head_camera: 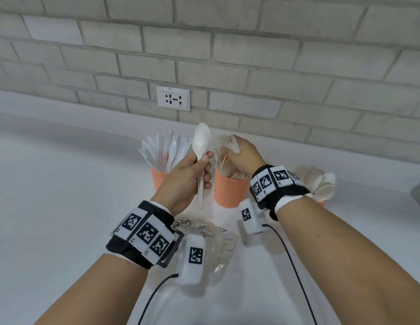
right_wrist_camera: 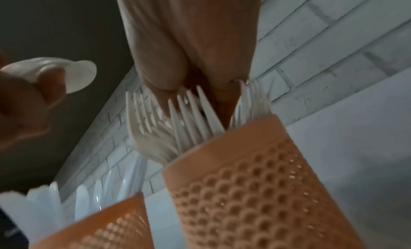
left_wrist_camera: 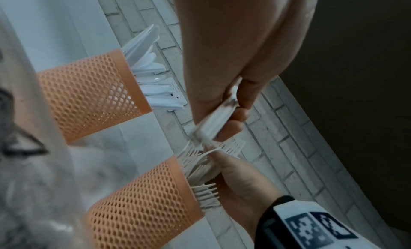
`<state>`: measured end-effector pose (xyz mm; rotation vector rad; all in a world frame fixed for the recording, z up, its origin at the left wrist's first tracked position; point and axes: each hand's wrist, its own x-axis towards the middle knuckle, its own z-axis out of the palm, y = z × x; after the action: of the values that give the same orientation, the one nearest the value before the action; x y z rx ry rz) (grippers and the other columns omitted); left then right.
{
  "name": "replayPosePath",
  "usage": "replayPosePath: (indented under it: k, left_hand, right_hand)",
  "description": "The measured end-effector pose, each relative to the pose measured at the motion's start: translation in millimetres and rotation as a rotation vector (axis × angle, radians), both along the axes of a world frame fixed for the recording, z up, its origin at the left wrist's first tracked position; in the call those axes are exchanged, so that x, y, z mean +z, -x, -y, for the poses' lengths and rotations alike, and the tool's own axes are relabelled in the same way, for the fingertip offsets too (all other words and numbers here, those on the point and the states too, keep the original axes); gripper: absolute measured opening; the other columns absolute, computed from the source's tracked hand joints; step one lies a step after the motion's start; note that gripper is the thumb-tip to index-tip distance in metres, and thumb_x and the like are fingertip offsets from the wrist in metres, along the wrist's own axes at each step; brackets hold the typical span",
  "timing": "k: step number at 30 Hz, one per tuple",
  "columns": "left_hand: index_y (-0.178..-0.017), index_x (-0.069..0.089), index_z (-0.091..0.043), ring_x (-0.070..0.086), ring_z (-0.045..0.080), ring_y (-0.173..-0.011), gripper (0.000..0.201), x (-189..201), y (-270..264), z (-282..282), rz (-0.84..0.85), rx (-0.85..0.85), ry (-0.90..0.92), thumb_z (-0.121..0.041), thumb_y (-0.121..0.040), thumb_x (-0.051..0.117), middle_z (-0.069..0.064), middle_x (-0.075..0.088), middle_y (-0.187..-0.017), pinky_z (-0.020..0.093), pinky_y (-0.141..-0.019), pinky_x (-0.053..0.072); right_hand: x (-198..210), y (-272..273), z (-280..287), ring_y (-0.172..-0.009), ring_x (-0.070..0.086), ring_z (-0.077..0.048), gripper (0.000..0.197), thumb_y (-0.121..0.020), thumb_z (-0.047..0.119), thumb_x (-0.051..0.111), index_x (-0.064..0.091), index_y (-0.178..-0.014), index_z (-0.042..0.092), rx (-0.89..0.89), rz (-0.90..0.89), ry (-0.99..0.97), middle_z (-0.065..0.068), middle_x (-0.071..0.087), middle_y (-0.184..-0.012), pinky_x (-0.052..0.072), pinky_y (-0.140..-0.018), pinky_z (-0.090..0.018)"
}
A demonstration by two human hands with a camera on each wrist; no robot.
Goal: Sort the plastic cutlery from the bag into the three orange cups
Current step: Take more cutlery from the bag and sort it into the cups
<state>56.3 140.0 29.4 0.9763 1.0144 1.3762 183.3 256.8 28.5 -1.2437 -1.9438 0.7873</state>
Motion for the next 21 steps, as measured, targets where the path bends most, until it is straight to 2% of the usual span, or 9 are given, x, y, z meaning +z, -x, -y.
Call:
replayPosePath:
  k: [3,5,7,9,11,13,15,18,21]
  left_hand:
    - [-0.106,0.055,-0.013,0.043,0.009,-0.055,0.018,1,3,0,0.003,-0.018,-0.008,-0.013,-0.099,0.038,0.0,0.042,-0.072,0.022,-0.054,0.042]
    - [-0.105,0.056,-0.014,0.044,0.009,-0.055,0.018,2,5,2,0.007,-0.033,-0.023,-0.013,-0.099,0.039,0.0,0.044,-0.071,0.023,-0.055,0.043]
    - [-0.105,0.057,-0.018,0.045,0.009,-0.054,0.019,3,4,3,0.006,-0.044,-0.044,-0.015,-0.099,0.04,-0.002,0.047,-0.069,0.023,-0.057,0.042]
    - [-0.107,0.058,-0.019,0.044,0.009,-0.052,0.02,4,1,5,0.011,-0.049,-0.061,-0.017,-0.099,0.04,-0.002,0.048,-0.067,0.023,-0.056,0.042]
    - [-0.107,0.057,-0.016,0.041,0.007,-0.049,0.02,7,-4,6,0.024,-0.048,-0.07,-0.017,-0.099,0.039,-0.001,0.045,-0.067,0.021,-0.052,0.041]
    - [-0.105,0.057,-0.013,0.039,0.006,-0.047,0.02,10,-10,7,-0.002,-0.047,-0.08,-0.016,-0.099,0.038,0.0,0.042,-0.067,0.018,-0.05,0.039]
    - [-0.096,0.057,-0.011,0.04,0.005,-0.047,0.02,12,-19,8,-0.074,-0.071,-0.109,-0.014,-0.099,0.037,0.001,0.043,-0.067,0.017,-0.05,0.039]
    - [-0.084,0.052,-0.009,0.042,0.005,-0.049,0.023,13,-39,10,-0.141,-0.148,-0.141,-0.006,-0.099,0.035,0.004,0.044,-0.069,0.016,-0.051,0.04]
    - [-0.091,0.049,-0.008,0.047,0.006,-0.052,0.016,12,-63,10,-0.145,-0.231,-0.139,-0.003,-0.098,0.036,0.004,0.048,-0.071,0.018,-0.053,0.042]
  right_hand:
    - [7,-1,0,-0.076,0.056,-0.017,0.019,-0.087,0.022,0.06,0.057,-0.104,0.016,-0.074,-0.199,-0.075,-0.005,0.056,-0.08,0.045,-0.069,-0.025]
    - [9,-3,-1,-0.078,0.058,-0.02,0.014,-0.09,0.012,0.049,0.059,-0.099,0.016,-0.116,-0.194,-0.136,-0.004,0.056,-0.074,0.048,-0.077,-0.033]
    - [6,-5,1,-0.098,0.057,-0.024,0.024,-0.092,0.009,0.041,0.064,-0.098,0.014,-0.108,0.124,-0.158,-0.005,0.063,-0.091,0.043,-0.094,-0.039]
    - [2,-6,4,-0.121,0.042,-0.026,0.029,-0.096,0.016,0.038,0.063,-0.111,0.014,-0.094,0.403,-0.209,-0.008,0.054,-0.121,0.031,-0.101,-0.039]
    - [10,-7,16,-0.127,0.035,-0.024,0.033,-0.098,0.023,0.037,0.053,-0.126,0.015,-0.073,0.315,-0.266,-0.009,0.044,-0.133,0.026,-0.104,-0.037]
    - [25,-6,35,-0.117,0.046,-0.019,0.035,-0.099,0.026,0.038,0.046,-0.131,0.015,0.026,-0.04,-0.248,-0.006,0.046,-0.126,0.035,-0.101,-0.035]
    - [35,-7,57,-0.089,0.057,-0.01,0.04,-0.095,0.031,0.048,0.039,-0.133,0.021,0.141,-0.284,-0.133,-0.003,0.055,-0.106,0.048,-0.085,-0.03]
    - [38,-23,82,-0.055,0.051,-0.001,0.059,-0.084,0.027,0.066,0.034,-0.133,0.028,0.12,-0.219,-0.187,0.005,0.055,-0.073,0.046,-0.058,-0.015]
    - [40,-51,90,-0.06,0.053,-0.011,0.064,-0.081,0.031,0.067,0.032,-0.134,0.03,0.006,-0.055,-0.28,0.012,0.05,-0.068,0.046,-0.062,-0.027]
